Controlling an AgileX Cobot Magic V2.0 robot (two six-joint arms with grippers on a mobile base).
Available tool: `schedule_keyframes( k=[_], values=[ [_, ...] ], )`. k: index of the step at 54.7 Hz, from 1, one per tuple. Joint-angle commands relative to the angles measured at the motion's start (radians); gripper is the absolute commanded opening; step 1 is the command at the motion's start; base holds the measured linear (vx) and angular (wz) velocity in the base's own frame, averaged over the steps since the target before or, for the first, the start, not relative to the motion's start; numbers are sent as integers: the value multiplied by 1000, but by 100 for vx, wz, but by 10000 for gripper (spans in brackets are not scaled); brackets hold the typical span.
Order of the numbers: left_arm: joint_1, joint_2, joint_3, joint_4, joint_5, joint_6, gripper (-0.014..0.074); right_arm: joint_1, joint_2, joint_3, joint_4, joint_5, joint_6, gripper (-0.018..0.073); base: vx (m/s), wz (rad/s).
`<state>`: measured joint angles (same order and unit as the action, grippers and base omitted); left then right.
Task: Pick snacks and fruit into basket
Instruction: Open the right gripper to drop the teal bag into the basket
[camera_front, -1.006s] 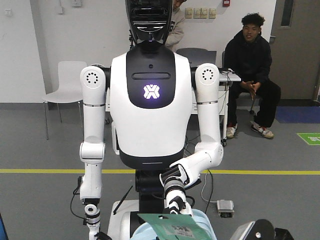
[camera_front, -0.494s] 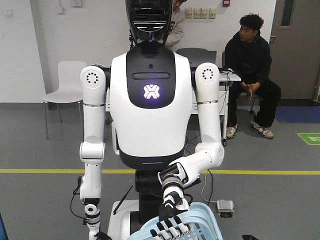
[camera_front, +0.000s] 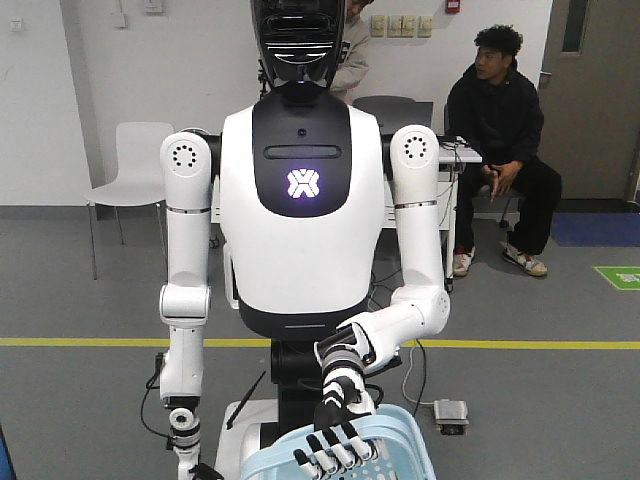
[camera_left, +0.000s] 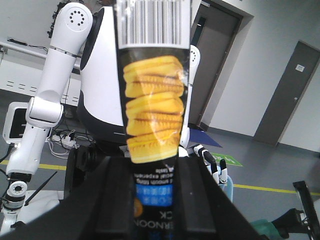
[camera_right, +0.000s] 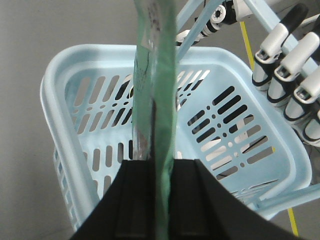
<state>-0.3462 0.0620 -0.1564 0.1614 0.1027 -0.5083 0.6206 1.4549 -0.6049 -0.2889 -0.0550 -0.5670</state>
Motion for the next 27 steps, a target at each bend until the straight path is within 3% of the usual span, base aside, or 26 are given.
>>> schedule_keyframes(
  k=[1, 17, 27],
  values=[
    [-4, 13, -32, -3, -94, 1, 3, -5, -22, -35, -9, -101, -19, -8, 0, 0],
    [-4, 13, -32, -3, -94, 1, 3, -94, -22, -35, 21, -111, -18, -7, 0, 0],
    [-4, 13, -32, -3, -94, 1, 3, -100, -22, -35, 17, -121, -18, -5, 0, 0]
  ],
)
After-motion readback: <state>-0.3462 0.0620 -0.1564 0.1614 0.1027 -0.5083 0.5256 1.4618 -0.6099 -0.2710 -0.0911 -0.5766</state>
